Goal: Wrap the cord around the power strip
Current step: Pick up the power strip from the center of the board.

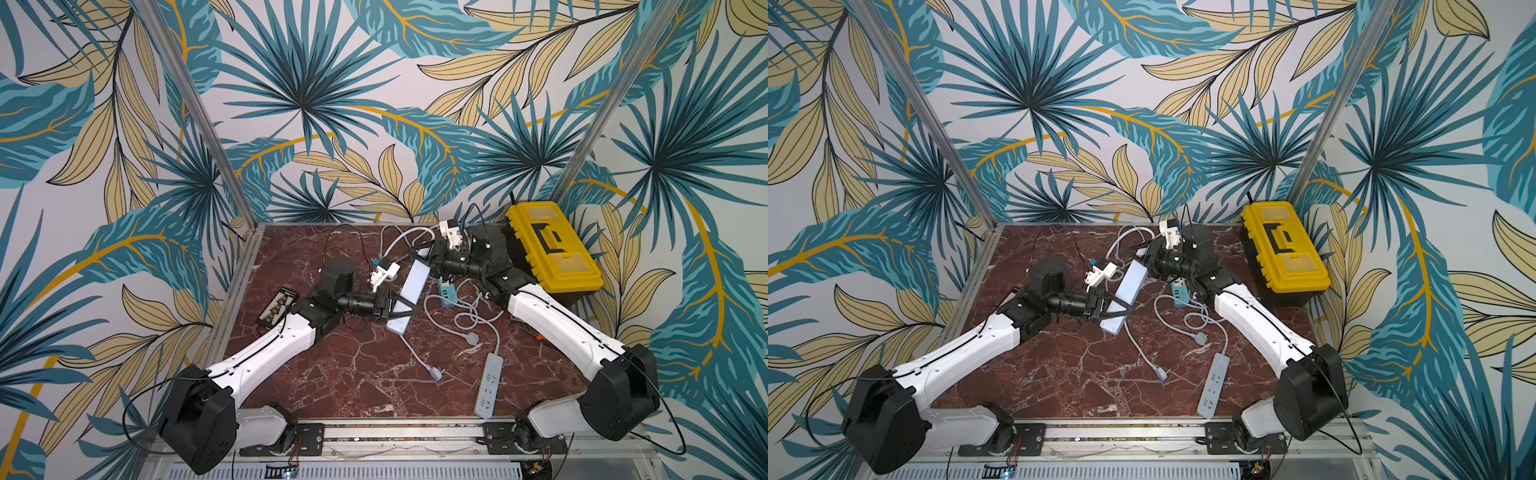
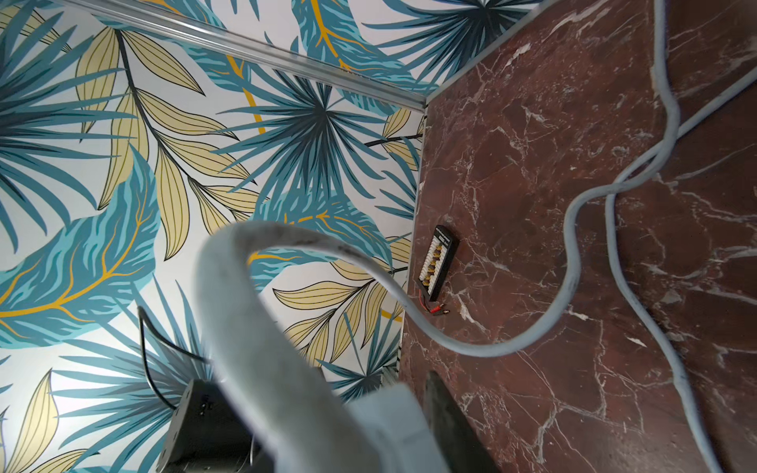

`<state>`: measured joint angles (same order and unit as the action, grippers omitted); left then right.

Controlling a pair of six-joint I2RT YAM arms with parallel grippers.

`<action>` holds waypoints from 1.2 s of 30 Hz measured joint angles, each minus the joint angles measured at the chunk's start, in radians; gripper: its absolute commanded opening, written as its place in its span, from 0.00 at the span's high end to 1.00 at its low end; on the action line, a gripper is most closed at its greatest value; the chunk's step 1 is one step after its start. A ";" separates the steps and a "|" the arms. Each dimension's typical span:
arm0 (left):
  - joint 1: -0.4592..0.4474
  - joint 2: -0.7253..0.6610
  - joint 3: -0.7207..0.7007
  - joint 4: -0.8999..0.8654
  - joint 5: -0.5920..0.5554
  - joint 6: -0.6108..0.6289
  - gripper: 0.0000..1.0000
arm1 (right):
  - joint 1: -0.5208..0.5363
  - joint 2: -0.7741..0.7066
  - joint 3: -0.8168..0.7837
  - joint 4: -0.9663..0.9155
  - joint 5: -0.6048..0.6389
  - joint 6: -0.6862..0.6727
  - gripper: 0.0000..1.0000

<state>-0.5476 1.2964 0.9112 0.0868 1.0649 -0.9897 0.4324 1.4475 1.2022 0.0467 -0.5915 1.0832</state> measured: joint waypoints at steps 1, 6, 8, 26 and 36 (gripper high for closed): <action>0.008 0.002 -0.001 0.005 0.000 0.000 0.37 | 0.000 0.000 0.000 -0.008 0.013 0.002 0.73; 0.064 -0.010 -0.016 0.018 -0.032 0.019 0.21 | -0.001 -0.001 0.002 -0.100 0.087 0.014 0.83; 0.079 -0.033 -0.013 -0.043 -0.084 0.077 0.20 | -0.001 -0.002 0.008 -0.150 0.118 0.022 0.87; -0.233 0.103 0.399 -0.781 -0.875 0.708 0.21 | 0.096 0.047 0.298 -0.754 0.660 0.122 0.97; -0.342 0.192 0.446 -0.872 -1.117 0.875 0.60 | 0.139 0.080 0.309 -0.787 0.703 0.146 0.90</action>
<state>-0.8894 1.4879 1.3571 -0.7853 -0.0525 -0.1143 0.5713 1.5272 1.5108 -0.7406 0.1116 1.2293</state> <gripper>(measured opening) 0.493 0.300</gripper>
